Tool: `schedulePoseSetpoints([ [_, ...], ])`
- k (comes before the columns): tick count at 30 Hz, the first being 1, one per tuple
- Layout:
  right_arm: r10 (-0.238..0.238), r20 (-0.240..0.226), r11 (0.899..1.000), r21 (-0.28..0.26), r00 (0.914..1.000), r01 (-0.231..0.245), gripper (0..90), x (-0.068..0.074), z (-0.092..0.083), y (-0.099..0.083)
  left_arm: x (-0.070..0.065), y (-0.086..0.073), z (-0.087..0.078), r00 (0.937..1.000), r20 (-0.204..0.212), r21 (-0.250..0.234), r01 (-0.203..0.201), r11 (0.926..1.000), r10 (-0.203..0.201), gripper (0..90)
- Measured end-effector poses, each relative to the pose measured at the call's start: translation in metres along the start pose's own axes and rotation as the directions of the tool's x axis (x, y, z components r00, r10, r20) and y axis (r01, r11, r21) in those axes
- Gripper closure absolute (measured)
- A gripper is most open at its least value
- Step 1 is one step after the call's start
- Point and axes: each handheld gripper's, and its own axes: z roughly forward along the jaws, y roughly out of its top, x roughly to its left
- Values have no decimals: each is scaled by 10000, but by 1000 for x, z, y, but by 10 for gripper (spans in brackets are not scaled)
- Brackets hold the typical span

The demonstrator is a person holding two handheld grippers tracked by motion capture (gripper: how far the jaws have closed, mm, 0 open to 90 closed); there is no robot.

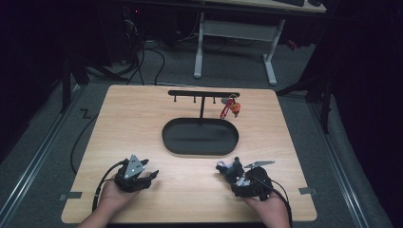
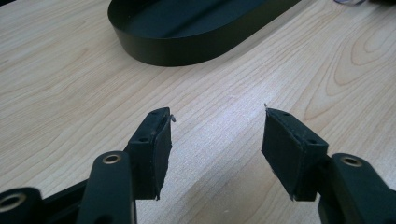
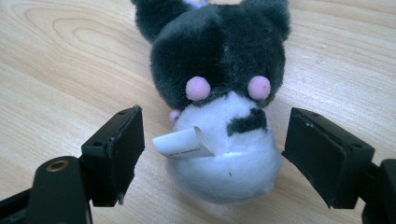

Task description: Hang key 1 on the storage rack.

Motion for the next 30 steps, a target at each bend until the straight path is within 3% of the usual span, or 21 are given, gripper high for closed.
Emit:
schedulePoseSetpoints([
  [9, -322, 10, 9905, 1335, 9995, 318, 195, 2, 4, 13, 0, 0, 1, 9999, 123, 42, -28, 10000, 28, 424],
  [14, -514, 40, 9767, 2090, 9987, 494, 214, -2, 5, 22, 0, 0, 1, 9999, 143, 45, -68, 10000, 67, 424],
  [21, -926, 53, 9592, 2688, 9957, 878, 250, -2, 6, 29, -1, 0, 1, 9998, 184, 85, -118, 9999, 117, 424],
  [23, -1042, 12, 9488, 2999, 9946, 991, 263, -1, 8, 32, -1, 0, 1, 9997, 192, 95, -131, 9999, 129, 424],
  [30, -986, -105, 9435, 3170, 9951, 968, 311, -1, 11, 39, -1, 0, 2, 9997, 193, 76, -154, 9999, 152, 424],
])
